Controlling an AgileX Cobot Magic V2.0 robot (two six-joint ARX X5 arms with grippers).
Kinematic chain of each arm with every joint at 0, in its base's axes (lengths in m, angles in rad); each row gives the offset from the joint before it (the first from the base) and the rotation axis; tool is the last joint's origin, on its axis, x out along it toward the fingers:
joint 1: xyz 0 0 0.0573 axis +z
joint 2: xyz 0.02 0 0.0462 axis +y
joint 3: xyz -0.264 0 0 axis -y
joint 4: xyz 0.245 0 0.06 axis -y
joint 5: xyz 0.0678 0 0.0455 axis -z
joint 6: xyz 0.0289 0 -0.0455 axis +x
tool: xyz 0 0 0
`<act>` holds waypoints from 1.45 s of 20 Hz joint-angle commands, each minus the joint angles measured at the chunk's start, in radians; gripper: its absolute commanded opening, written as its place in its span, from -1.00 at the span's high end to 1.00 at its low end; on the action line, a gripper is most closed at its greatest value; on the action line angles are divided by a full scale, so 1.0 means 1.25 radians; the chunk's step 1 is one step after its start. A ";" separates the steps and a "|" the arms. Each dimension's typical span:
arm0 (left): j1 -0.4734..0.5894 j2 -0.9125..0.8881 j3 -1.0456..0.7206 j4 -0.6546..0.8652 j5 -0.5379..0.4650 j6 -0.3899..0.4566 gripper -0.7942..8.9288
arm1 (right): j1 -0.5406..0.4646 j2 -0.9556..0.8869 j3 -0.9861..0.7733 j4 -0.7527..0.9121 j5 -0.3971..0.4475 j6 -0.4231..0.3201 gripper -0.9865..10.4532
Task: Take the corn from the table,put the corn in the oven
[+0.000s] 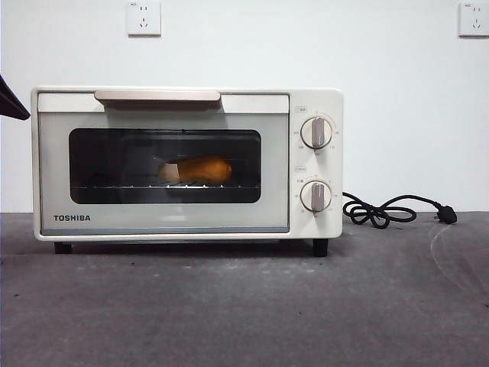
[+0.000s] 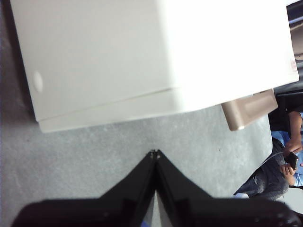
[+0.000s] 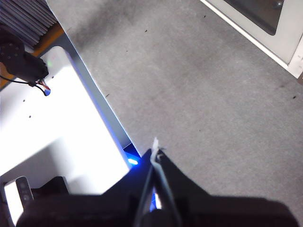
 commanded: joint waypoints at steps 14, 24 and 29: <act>-0.002 0.002 -0.001 0.174 0.004 -0.121 0.85 | 0.000 0.004 -0.001 0.022 -0.005 -0.008 0.84; -0.002 -0.001 0.000 0.130 0.004 -0.128 0.85 | 0.000 0.004 -0.001 0.022 -0.005 -0.008 0.84; -0.003 -0.019 0.000 0.048 0.004 -0.062 0.85 | 0.000 0.004 -0.001 0.023 -0.005 -0.008 0.84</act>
